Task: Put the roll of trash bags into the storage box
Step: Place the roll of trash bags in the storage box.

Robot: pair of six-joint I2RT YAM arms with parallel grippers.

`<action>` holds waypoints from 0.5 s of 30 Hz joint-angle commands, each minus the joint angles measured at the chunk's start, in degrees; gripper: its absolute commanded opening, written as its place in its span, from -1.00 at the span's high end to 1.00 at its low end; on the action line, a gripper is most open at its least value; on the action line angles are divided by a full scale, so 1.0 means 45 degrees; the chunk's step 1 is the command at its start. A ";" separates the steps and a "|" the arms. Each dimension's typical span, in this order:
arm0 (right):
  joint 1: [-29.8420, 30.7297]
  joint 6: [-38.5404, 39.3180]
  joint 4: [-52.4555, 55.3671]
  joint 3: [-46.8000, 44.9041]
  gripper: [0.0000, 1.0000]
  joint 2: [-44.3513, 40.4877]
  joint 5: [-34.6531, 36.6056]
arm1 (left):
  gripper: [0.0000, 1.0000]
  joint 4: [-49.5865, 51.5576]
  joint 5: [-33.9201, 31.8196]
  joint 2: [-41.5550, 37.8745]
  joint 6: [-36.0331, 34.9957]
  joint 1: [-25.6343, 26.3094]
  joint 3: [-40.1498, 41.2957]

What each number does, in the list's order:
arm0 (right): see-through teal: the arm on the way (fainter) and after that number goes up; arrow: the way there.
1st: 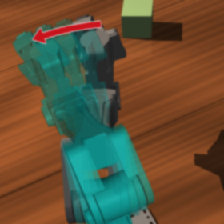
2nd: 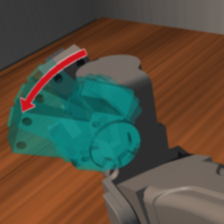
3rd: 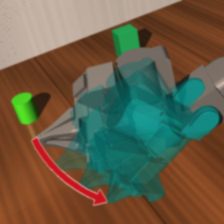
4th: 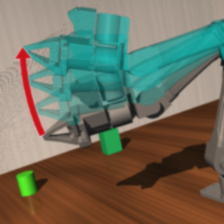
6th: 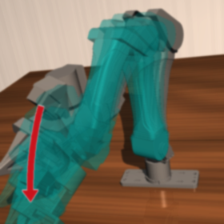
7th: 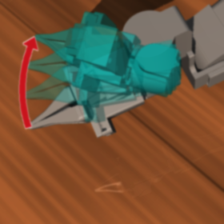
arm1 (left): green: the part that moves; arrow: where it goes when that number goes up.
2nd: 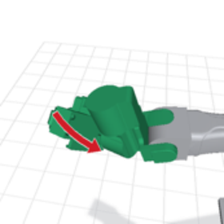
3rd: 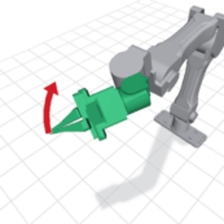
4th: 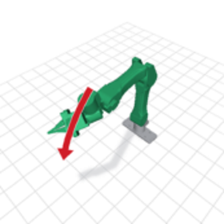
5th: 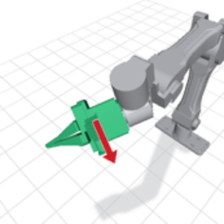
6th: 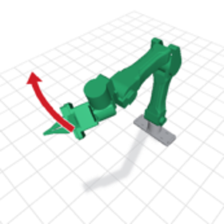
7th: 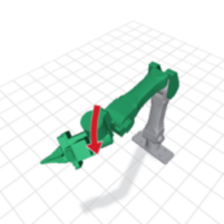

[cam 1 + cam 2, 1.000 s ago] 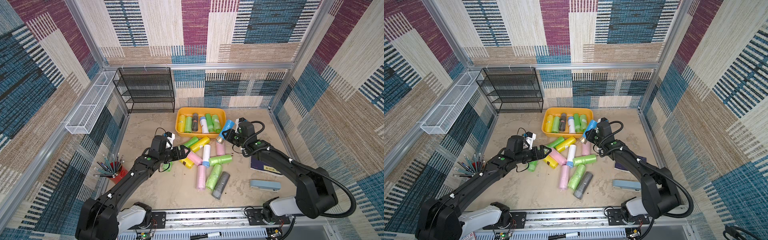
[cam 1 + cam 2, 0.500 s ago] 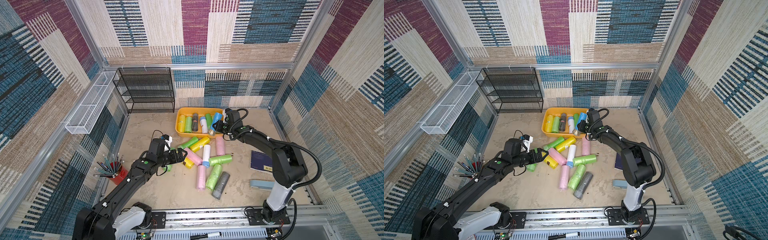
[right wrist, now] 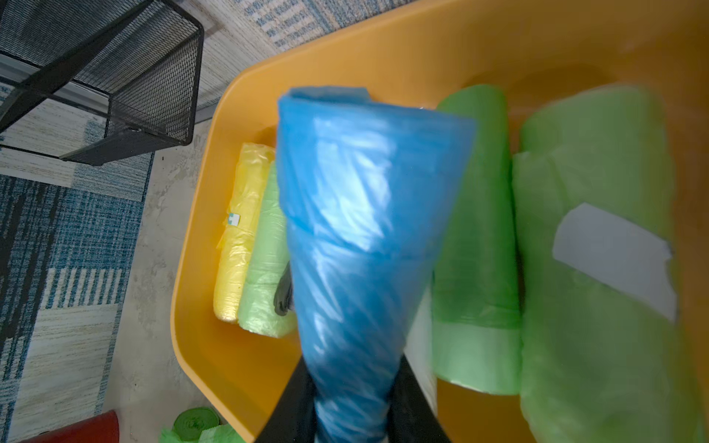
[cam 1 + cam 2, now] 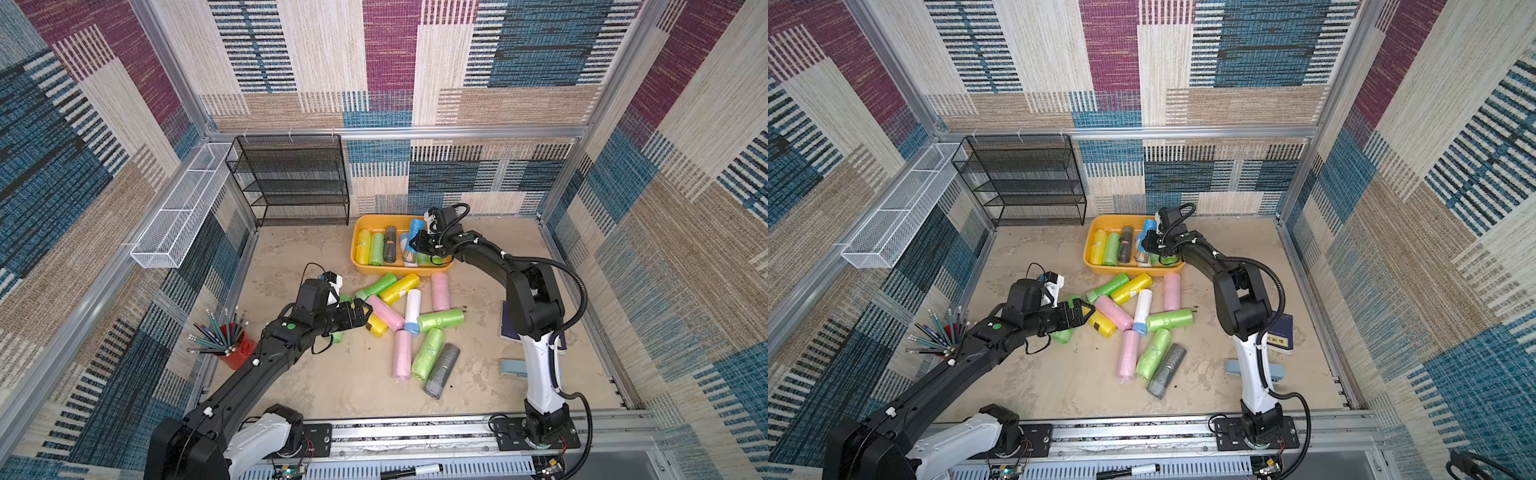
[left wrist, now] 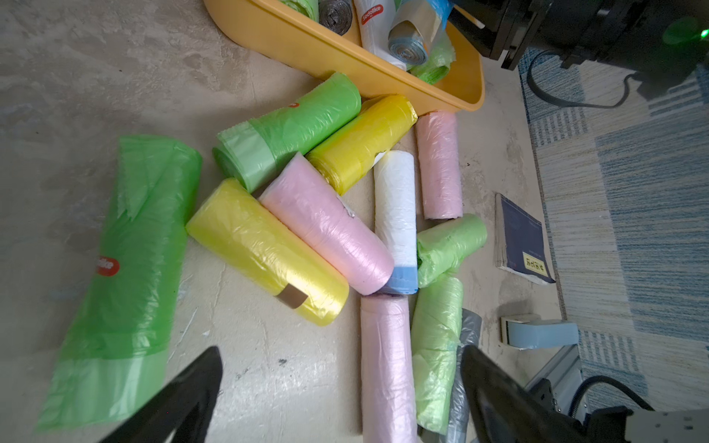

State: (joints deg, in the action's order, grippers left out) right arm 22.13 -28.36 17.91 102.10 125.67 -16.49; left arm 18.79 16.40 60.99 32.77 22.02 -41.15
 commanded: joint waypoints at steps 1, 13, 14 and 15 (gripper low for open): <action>0.0043 0.0125 -0.0077 0.0508 0.76 0.0318 -0.0322 | -0.95 0.0086 -0.0188 0.0059 -0.0302 -0.0022 -0.0136; 0.0384 0.0695 0.1803 0.3607 0.74 0.2783 0.0023 | -0.95 0.0301 -0.0305 0.0100 -0.0390 -0.0020 -0.0201; 0.0429 0.0751 0.1958 0.3908 0.73 0.2999 0.0133 | -0.95 0.0315 -0.0297 0.0108 -0.0388 -0.0017 -0.0192; 0.0462 0.0791 0.2113 0.4186 0.70 0.3182 0.0248 | -0.95 0.0313 -0.0305 0.0118 -0.0382 -0.0013 -0.0206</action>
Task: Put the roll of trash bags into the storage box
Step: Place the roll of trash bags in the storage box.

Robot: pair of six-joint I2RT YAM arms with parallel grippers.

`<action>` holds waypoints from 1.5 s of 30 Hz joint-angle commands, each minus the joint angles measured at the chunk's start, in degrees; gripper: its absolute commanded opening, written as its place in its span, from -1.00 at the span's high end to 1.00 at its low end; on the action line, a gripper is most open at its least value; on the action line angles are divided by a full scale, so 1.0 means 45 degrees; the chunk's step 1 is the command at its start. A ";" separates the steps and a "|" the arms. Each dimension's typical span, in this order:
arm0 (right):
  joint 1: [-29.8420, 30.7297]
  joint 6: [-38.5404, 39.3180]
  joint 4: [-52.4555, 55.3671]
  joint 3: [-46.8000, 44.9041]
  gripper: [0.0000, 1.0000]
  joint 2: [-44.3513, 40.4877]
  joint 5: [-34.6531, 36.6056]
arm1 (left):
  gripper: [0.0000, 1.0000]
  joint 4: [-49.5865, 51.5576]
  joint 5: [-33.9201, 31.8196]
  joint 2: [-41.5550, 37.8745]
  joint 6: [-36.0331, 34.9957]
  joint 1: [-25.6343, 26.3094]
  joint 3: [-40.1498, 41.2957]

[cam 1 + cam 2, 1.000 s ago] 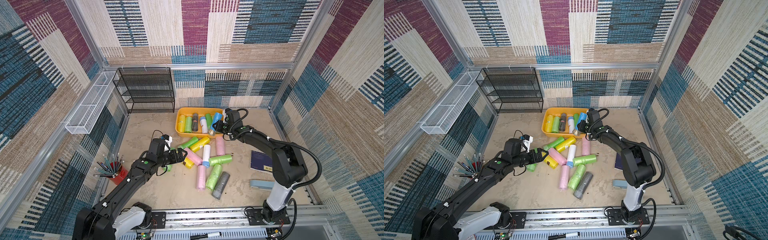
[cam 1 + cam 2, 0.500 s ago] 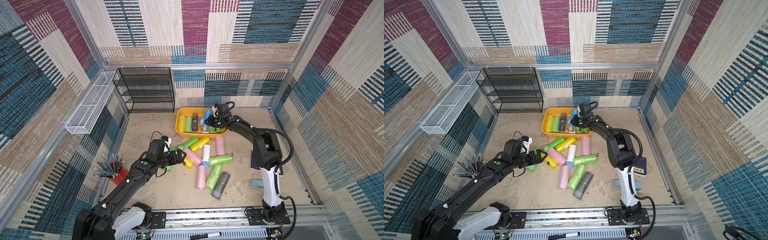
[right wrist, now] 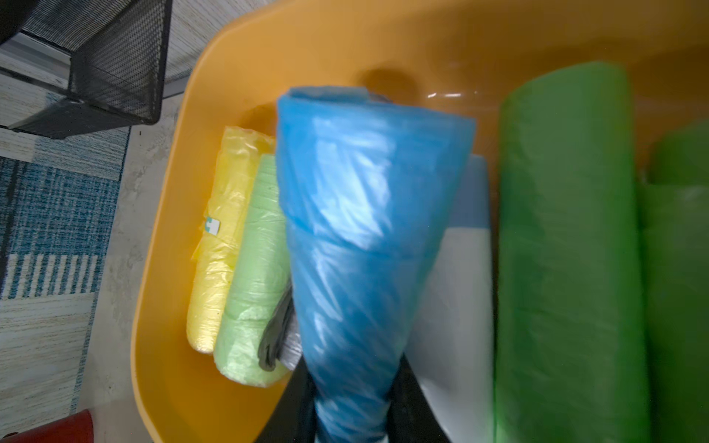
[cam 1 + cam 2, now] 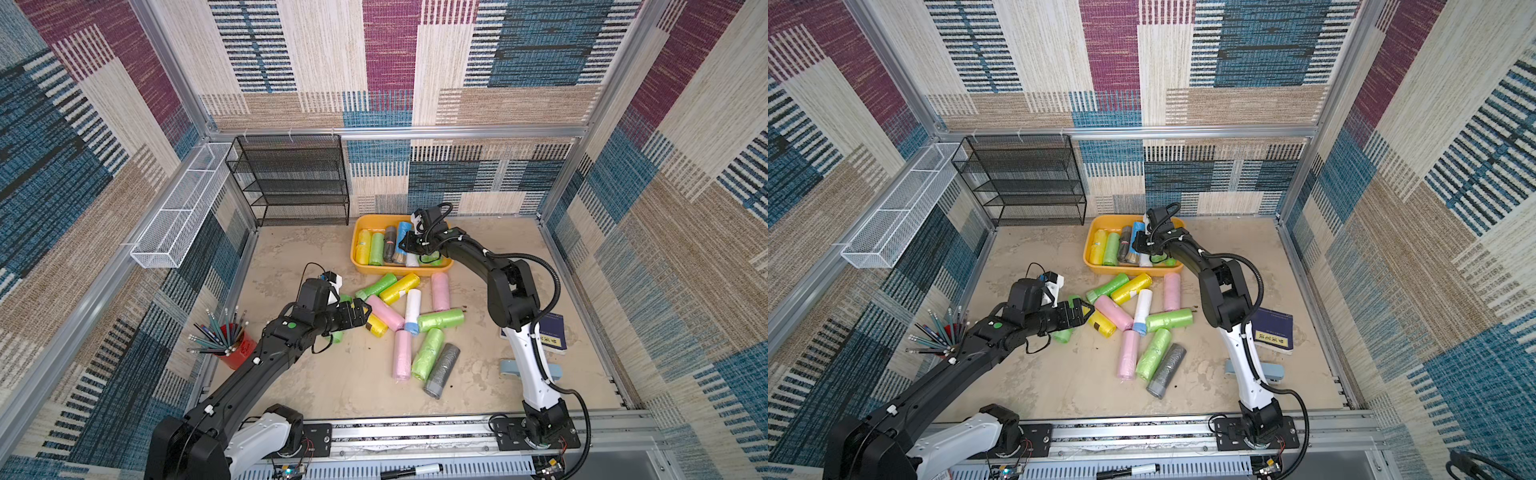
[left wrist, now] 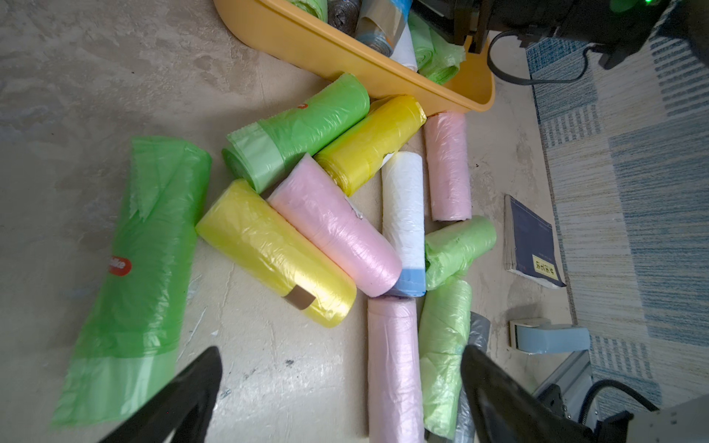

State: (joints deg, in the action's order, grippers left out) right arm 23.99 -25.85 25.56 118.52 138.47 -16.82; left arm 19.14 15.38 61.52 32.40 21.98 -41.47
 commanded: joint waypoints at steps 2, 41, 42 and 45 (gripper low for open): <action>0.0170 0.0412 0.0941 0.1248 0.62 0.0794 0.0846 | -0.95 0.0224 -0.0077 0.0039 -0.0306 -0.0001 -0.0149; 0.0548 0.1070 -0.2770 -0.8308 -0.98 -0.9047 0.2747 | -0.99 0.2380 -0.1431 0.0414 -0.1037 -0.0021 -0.1756; 0.0548 0.1128 -0.2861 -0.8853 -0.99 -0.9594 0.2807 | -0.99 0.2457 -0.1596 0.0397 -0.1068 -0.0021 -0.1785; 0.0538 0.1259 -0.3078 -1.0334 -0.99 -1.1239 0.2946 | -0.98 0.2749 -0.2326 0.0261 -0.1211 -0.0031 -0.1834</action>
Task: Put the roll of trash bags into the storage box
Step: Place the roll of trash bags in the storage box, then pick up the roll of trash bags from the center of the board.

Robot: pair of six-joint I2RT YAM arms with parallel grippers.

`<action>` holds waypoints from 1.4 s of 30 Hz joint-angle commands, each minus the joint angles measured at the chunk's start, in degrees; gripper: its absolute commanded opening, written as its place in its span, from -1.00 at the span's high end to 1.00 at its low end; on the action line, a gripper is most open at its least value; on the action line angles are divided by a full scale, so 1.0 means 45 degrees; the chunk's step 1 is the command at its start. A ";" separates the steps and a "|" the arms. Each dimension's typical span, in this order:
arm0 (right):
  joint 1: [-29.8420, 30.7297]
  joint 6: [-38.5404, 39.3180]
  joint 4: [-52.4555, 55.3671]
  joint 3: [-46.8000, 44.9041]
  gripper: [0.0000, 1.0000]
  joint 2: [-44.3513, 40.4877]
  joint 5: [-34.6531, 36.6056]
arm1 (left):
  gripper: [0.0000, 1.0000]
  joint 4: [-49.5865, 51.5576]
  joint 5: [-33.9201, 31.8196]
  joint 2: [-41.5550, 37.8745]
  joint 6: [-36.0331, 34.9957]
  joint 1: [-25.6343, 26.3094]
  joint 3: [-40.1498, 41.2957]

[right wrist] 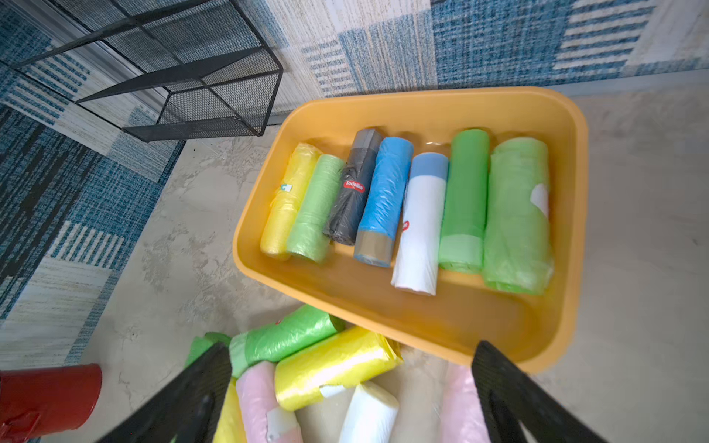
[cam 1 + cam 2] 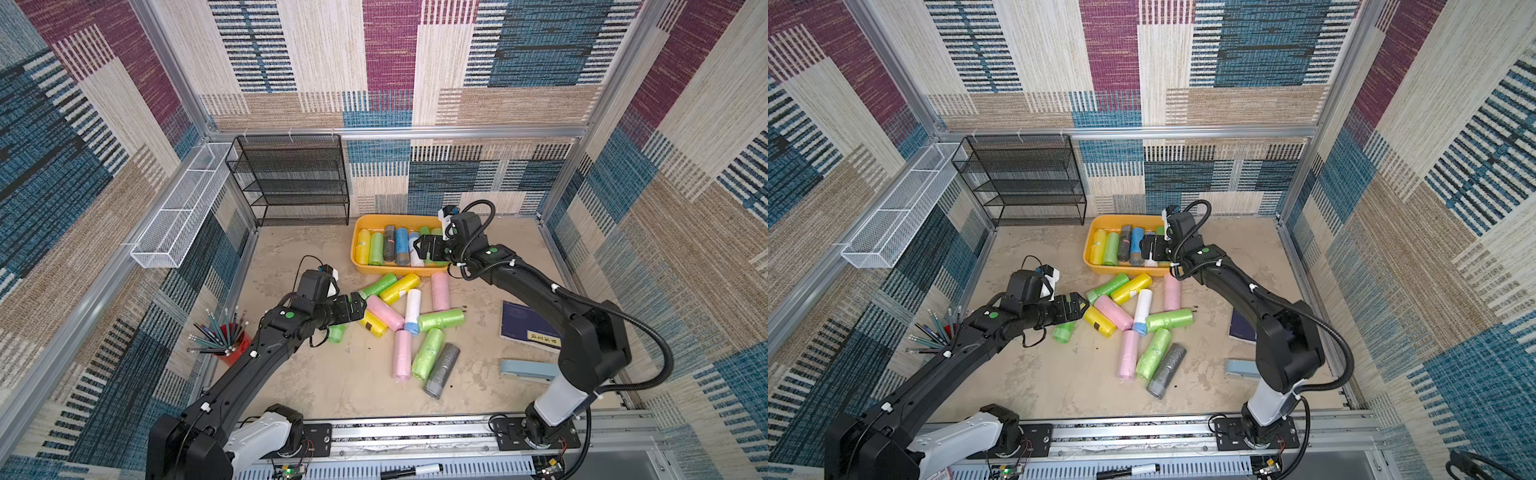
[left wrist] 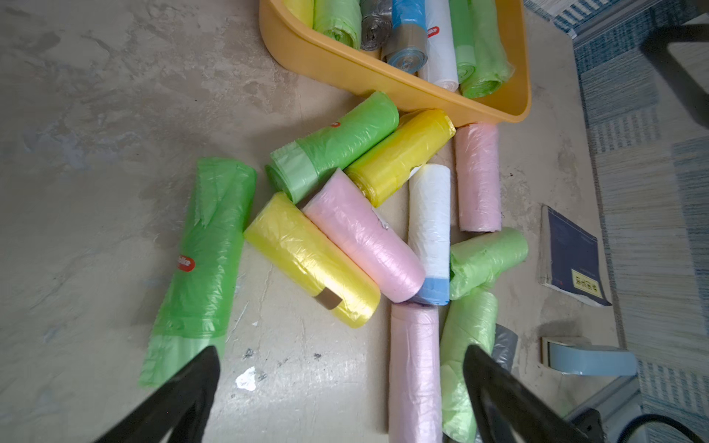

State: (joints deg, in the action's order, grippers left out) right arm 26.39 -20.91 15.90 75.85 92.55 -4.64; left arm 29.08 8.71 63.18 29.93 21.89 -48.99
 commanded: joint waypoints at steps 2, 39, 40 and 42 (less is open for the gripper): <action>-0.0001 0.0212 -0.1187 -0.1837 -0.99 -0.2177 0.0306 | -0.97 0.0817 -0.1255 -0.0181 -0.0716 -0.0008 -0.0248; -0.0039 -0.0971 -0.1494 -0.7370 -0.99 -0.8535 -0.2559 | -0.62 0.0737 -0.2956 -0.0193 0.0924 -0.0021 0.2466; -0.0027 -0.1054 -0.1655 -0.7473 -0.99 -0.8557 -0.2752 | -0.60 0.0634 -0.2990 -0.0168 0.0905 -0.0021 0.2498; -0.0034 -0.1186 -0.1888 -0.7626 -0.99 -0.8490 -0.3112 | -0.57 0.0408 -0.3136 -0.0080 0.0758 -0.0021 0.2528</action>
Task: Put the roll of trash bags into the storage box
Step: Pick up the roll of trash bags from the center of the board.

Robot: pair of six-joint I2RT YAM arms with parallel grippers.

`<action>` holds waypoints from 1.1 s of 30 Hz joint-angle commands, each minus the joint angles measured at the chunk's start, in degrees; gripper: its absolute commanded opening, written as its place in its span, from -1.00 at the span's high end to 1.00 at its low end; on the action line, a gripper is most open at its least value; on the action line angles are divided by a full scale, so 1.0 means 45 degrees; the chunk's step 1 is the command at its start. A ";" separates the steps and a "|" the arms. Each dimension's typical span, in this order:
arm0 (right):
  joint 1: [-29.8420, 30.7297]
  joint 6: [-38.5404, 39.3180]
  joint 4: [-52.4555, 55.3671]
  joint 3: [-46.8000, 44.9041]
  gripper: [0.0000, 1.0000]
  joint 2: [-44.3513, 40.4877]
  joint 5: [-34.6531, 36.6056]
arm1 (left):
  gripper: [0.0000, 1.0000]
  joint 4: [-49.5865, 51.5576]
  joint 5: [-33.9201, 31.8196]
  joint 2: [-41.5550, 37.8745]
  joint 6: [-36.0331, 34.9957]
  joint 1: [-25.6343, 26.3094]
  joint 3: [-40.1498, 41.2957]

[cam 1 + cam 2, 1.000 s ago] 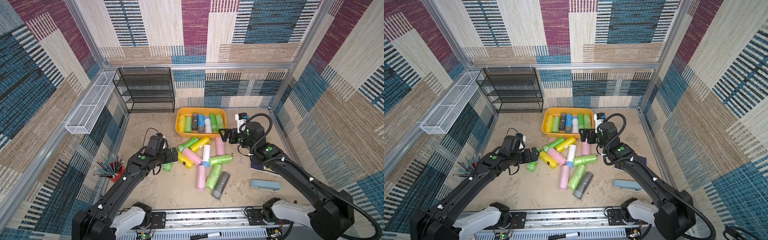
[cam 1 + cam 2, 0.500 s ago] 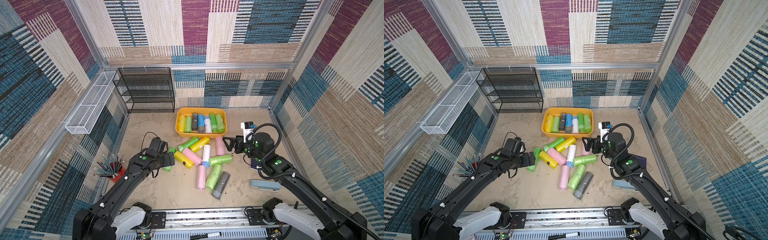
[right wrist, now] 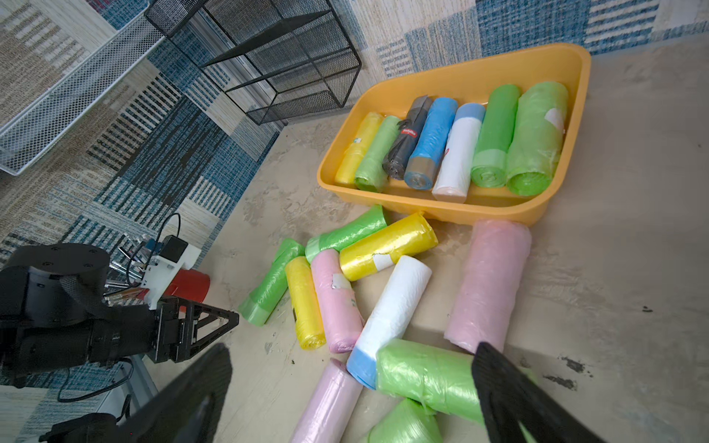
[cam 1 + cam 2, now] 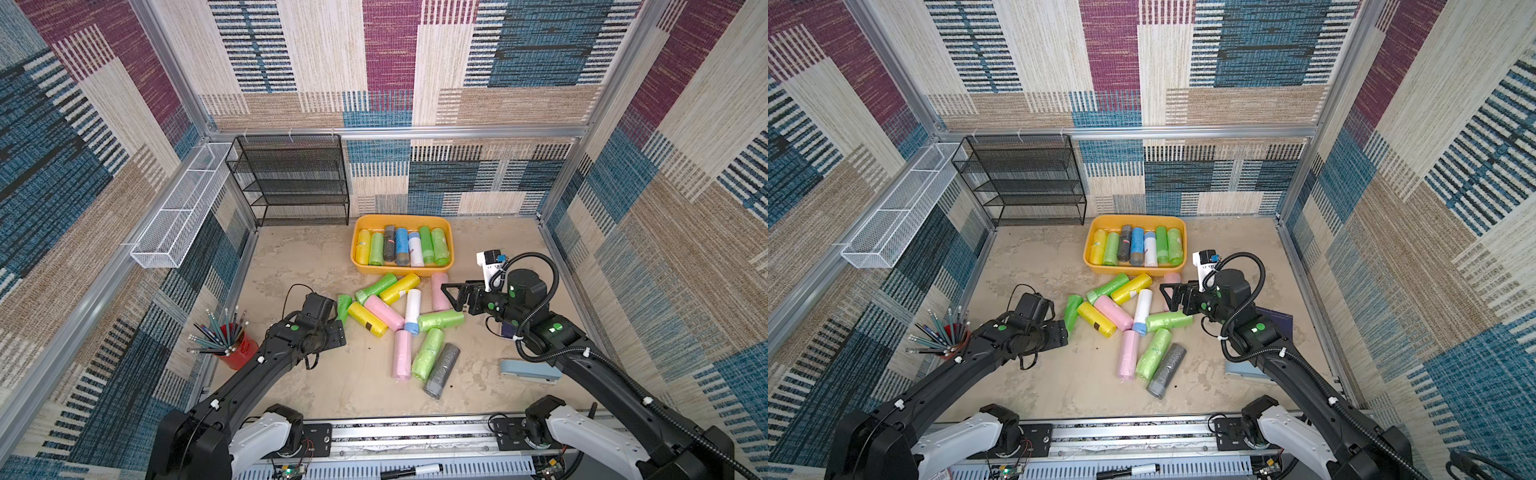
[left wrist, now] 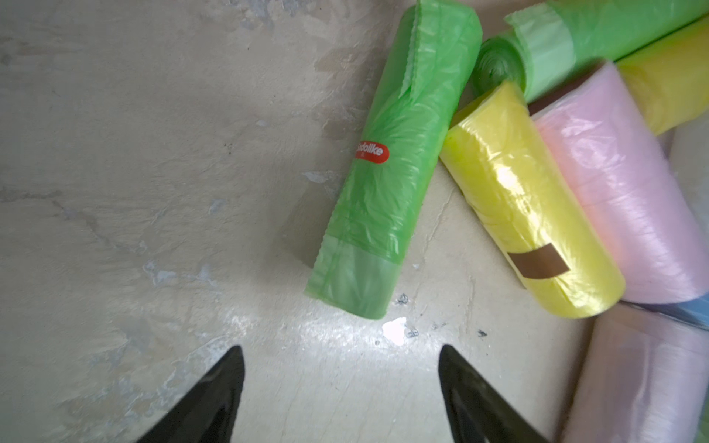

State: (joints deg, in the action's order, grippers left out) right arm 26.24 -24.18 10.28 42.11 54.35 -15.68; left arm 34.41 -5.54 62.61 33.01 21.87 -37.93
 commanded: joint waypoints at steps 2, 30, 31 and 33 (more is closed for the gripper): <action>-0.0006 -0.0512 -0.0637 -0.0157 -0.99 0.0158 -0.0778 | -0.55 -0.0907 -0.0216 0.0252 -0.0080 -0.0021 0.0036; 0.0003 -0.1867 0.1030 -0.0077 -0.98 0.0071 -0.0011 | -0.07 -0.2356 0.0654 0.5218 -0.1246 -0.0702 -0.2028; -0.0002 -0.1894 0.1035 -0.0118 -0.99 0.0044 -0.0011 | -0.06 -0.2336 0.0682 0.5359 -0.1263 -0.0711 -0.2065; 0.0009 -0.1979 0.1057 -0.0233 -0.99 -0.0006 -0.0012 | -0.02 -0.2342 0.0714 0.5621 -0.1273 -0.0756 -0.2136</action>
State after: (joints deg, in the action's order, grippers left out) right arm 26.24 -32.08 14.74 41.47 54.68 -16.27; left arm 23.99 -3.90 86.80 29.87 18.72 -46.87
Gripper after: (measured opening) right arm 0.993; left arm 0.517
